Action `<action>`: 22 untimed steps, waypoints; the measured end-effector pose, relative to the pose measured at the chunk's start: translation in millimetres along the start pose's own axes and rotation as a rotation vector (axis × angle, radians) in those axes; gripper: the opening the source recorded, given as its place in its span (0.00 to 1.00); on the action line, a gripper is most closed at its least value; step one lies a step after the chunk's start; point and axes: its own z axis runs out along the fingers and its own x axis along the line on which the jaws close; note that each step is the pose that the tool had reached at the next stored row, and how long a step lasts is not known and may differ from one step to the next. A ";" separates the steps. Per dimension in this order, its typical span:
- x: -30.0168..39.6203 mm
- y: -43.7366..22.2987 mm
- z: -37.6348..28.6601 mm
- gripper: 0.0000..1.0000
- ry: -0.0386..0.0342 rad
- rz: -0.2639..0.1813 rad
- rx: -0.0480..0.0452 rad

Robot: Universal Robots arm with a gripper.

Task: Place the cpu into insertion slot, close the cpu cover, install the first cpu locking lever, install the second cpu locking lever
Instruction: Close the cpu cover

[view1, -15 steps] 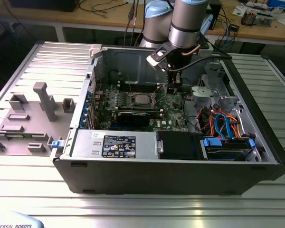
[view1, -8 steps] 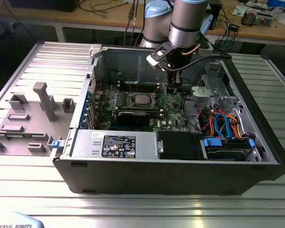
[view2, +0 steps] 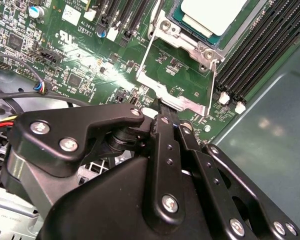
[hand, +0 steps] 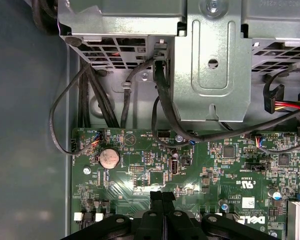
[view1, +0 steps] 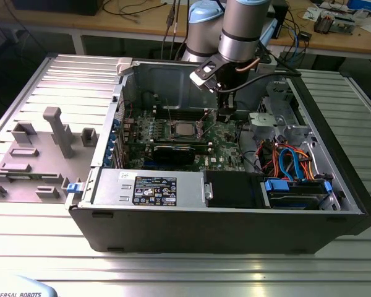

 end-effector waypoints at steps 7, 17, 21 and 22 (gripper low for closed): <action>0.0 -1.6 0.0 0.11 0.0000 0.000 0.0000; 0.1 -4.7 0.0 0.11 0.0000 0.000 0.0000; 0.1 -6.3 0.0 0.11 0.0000 0.000 0.0000; 0.1 -6.8 0.0 0.11 0.0001 0.000 0.0000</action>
